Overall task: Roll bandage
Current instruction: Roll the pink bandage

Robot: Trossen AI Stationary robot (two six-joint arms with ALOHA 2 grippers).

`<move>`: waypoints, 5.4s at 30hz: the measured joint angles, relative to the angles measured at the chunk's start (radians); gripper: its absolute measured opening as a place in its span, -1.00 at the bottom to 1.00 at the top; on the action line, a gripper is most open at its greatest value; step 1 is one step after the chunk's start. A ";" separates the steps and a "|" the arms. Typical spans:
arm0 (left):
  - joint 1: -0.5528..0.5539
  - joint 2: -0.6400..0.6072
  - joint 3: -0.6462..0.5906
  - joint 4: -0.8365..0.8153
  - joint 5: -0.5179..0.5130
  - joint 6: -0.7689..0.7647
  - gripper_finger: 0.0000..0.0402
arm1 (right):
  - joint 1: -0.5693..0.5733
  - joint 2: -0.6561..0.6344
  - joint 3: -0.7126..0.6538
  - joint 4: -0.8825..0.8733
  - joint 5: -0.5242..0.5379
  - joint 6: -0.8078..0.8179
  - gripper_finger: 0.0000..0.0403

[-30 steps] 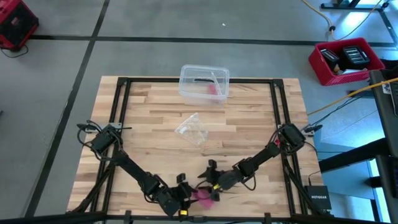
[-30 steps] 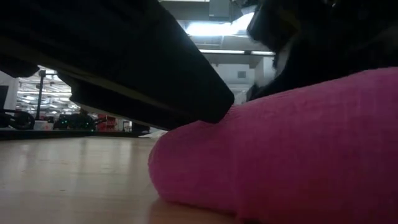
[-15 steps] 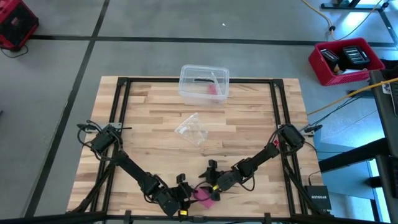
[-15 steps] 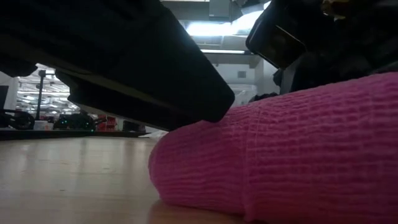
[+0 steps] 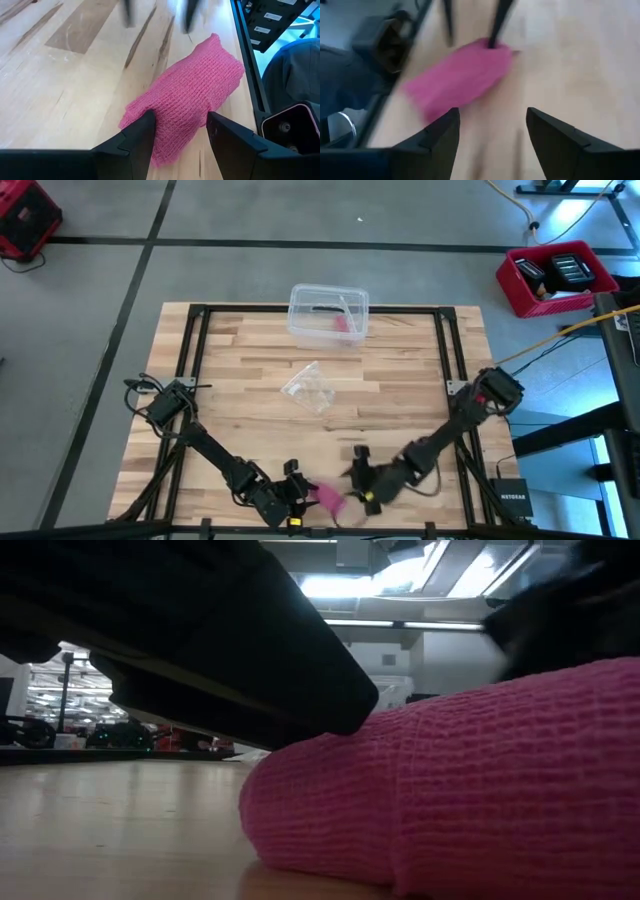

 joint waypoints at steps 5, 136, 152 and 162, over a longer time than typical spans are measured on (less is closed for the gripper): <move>0.000 0.000 0.000 0.000 0.000 -0.003 -0.13 | 0.071 0.053 0.000 0.087 0.150 -0.001 0.15; -0.014 0.094 0.199 -0.235 -0.015 0.021 -0.13 | -0.059 0.231 0.054 0.345 0.073 0.002 0.15; -0.018 0.090 0.198 -0.235 -0.018 0.037 -0.13 | -0.059 0.216 0.123 0.213 0.039 -0.053 0.15; -0.013 0.079 0.198 -0.244 -0.024 0.047 -0.13 | 0.020 0.023 0.120 -0.133 0.048 -0.030 0.15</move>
